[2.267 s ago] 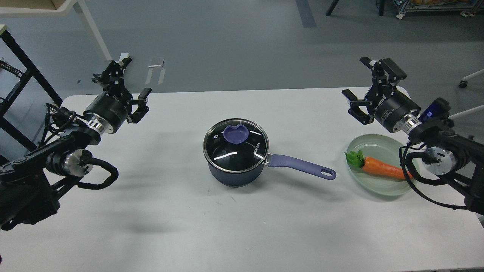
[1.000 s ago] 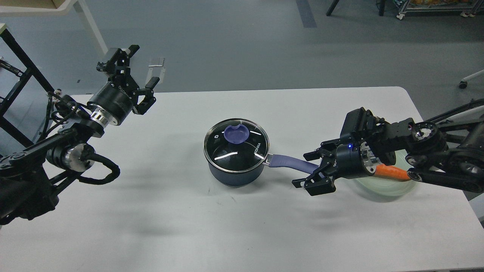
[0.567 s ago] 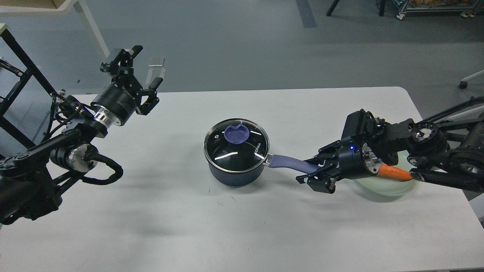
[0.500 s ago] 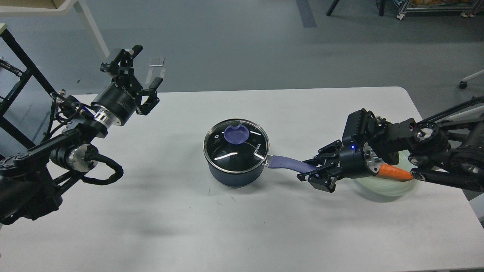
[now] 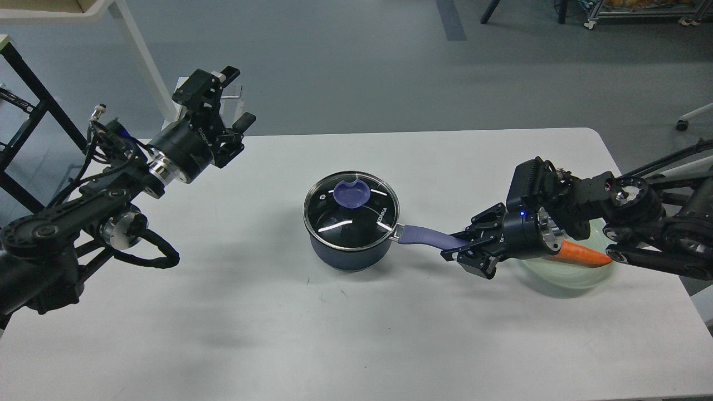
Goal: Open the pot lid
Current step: 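Reach the left gripper over the pan to the purple lid knob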
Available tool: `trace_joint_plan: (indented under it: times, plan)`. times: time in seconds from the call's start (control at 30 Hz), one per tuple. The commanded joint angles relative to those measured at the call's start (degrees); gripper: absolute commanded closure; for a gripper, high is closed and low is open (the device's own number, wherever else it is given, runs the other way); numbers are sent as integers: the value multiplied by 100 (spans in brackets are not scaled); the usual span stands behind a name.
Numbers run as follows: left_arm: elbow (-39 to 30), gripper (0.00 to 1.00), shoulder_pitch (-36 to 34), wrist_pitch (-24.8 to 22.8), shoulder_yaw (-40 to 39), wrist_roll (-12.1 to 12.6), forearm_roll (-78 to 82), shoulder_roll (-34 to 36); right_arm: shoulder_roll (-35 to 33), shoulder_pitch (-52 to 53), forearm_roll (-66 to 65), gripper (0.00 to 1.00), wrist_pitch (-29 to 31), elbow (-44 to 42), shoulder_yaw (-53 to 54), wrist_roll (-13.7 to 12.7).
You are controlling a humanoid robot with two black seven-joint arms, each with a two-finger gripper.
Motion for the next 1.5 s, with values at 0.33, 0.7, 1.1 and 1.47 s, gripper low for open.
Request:
trace_joint_plan:
  times: [0.33,0.7,1.1,1.47]
  plan:
    - [-703,1,-1299,1106,937,0,7545,-104,10,-9,9,70,3,8,0,-2]
    - [-177,1,-1898,1961,2522,0,8724,-771,46,-9,17,70,3,8,0,-2]
    - [580,1,-1810,2067,2636,0,8752,-1220,54,-9,17,69,-6,8,0,-2]
    - [695,6,-1784,2031,2645,0,8585,-1291,54,-18,26,69,-6,8,0,-2]
